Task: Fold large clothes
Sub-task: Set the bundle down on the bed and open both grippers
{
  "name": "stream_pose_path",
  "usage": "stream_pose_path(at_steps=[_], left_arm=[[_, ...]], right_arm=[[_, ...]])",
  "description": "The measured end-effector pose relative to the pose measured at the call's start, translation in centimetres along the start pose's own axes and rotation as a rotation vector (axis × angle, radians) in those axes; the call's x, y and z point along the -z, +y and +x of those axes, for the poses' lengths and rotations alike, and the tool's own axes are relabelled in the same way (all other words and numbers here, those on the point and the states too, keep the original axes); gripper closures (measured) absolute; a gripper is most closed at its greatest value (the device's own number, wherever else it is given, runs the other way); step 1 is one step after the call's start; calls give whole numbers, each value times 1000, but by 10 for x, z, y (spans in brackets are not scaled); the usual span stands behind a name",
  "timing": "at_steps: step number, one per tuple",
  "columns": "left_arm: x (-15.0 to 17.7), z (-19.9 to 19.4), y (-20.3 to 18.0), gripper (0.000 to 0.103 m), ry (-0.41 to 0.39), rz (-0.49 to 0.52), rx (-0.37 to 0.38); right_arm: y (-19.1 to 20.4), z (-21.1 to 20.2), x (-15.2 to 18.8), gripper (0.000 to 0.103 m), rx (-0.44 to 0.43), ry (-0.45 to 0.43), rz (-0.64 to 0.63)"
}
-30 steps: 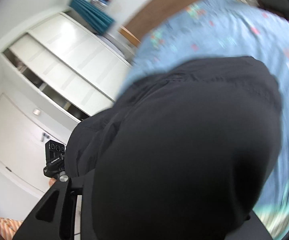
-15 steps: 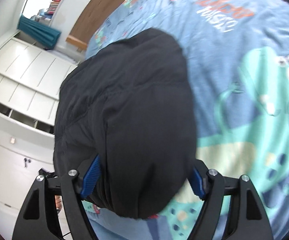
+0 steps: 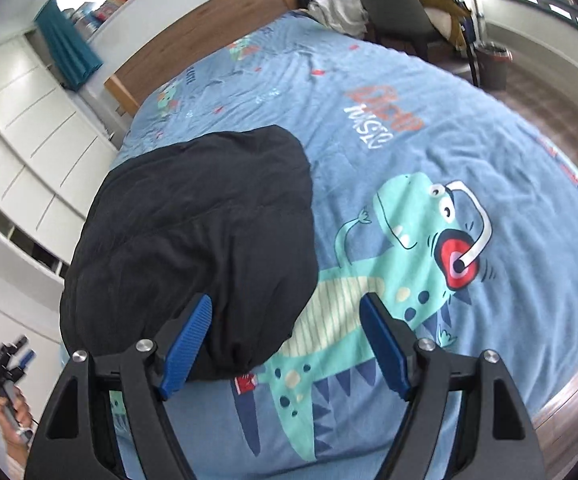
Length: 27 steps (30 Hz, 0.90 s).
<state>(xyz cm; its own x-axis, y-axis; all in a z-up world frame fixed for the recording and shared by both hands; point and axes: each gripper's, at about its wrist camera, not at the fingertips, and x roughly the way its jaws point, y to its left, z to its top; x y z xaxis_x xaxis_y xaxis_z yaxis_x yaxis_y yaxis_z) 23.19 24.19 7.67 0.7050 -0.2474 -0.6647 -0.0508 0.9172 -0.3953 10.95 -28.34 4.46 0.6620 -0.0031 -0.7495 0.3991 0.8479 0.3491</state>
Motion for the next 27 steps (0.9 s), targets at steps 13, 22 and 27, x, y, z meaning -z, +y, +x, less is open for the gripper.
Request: stream_pose_path(at_steps=[13,22,27], left_arm=[[89,-62,-75,16,-65,245,-140],[112,-93,-115,9,-128,317,-219],[121,-100,-137,1,-159,370,-233]], right_arm=[[123,-79,97,27,57,-121,-264],[151,-119,138,27,90,-192,-325],[153,-129,150,19,123,-221,-334]])
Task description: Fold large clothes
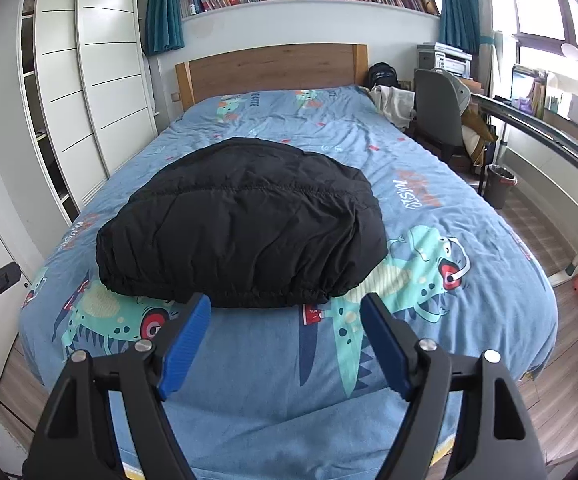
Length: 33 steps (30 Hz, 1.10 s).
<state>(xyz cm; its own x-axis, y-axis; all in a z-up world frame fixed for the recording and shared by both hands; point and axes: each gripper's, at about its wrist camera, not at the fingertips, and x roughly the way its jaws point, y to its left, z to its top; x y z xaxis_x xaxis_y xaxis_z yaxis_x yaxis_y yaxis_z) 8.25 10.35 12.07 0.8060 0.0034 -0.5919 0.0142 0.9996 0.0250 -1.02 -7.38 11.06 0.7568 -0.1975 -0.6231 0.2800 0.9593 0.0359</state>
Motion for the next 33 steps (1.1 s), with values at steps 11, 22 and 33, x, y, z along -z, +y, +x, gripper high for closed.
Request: stream_pose_path(at_steps=[11,22,33], left_arm=[[0,8,-25,0,11,73,-25],[1,31,-35,0,79,118,-38],[6,60,-37,0,178,110,-18]], right_arm=[[2,-1,7,6,23,-21,-9],[0,20,11,5,27,33,-9],[-3,53,19,5,21,117,-5]])
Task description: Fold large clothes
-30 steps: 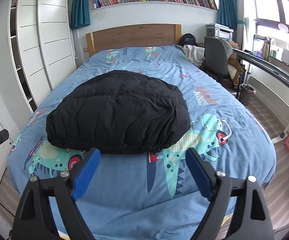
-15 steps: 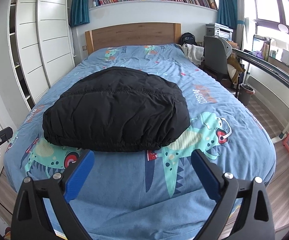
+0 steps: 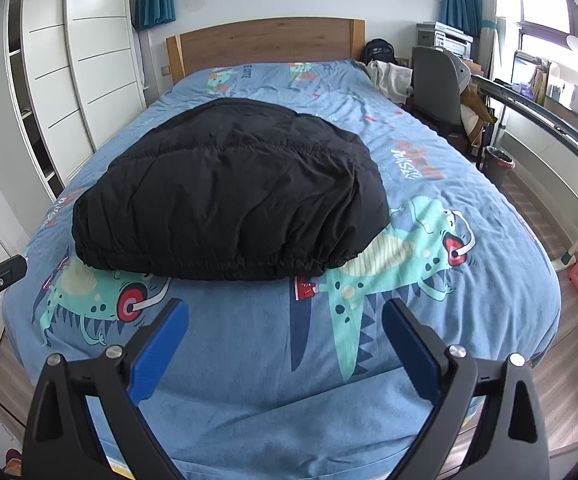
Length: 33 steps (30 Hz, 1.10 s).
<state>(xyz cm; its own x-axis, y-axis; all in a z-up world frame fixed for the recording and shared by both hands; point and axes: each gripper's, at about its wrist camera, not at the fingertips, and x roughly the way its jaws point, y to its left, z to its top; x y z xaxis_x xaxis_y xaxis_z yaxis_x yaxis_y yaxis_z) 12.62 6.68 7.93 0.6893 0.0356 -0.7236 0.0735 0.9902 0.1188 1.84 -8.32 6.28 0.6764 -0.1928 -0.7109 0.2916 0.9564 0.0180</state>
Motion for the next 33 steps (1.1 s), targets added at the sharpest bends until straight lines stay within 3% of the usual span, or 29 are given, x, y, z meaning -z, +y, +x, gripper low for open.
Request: stream_pose_path(at_steps=[22,33], left_arm=[[2,36,-10,0,97,27,40],[5,36,-11,0,103,32,54]], right_arm=[[-11,38,3,5,8,88,21],[-19,38,6,5,27,96,40]])
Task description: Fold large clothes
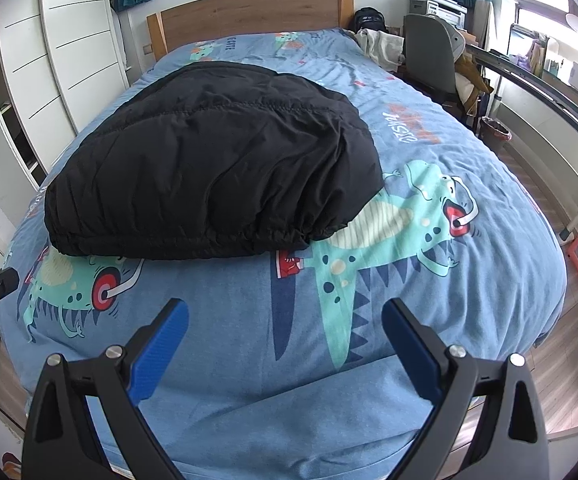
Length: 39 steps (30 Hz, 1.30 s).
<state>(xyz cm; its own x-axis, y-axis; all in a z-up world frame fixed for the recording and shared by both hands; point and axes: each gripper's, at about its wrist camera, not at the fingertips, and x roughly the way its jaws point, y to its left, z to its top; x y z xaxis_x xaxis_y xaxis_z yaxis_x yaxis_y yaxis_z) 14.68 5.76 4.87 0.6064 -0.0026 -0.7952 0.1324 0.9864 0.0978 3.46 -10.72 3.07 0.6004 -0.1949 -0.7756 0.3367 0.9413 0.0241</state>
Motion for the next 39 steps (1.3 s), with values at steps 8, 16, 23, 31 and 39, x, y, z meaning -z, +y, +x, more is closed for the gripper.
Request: stream_pose_path(at_steps=[8,16,23,31,39], left_arm=[[1,0,2,0,3,-5,3],[3,3,6,0,13,-14,7],[3,1,5,0,9,-10,14],[3,1,6,0,9,-10,16],[3,0,7,0,11,-14,16]], right_arm=[[-1,-1,1,5,0,0,-2],[-2,-2,2,5,5,-2,3],[-4,-3,2,5,7,-2,4],[-4,-5,2,5,7,-4,4],[-3,-6,2,5,6,-8,0]])
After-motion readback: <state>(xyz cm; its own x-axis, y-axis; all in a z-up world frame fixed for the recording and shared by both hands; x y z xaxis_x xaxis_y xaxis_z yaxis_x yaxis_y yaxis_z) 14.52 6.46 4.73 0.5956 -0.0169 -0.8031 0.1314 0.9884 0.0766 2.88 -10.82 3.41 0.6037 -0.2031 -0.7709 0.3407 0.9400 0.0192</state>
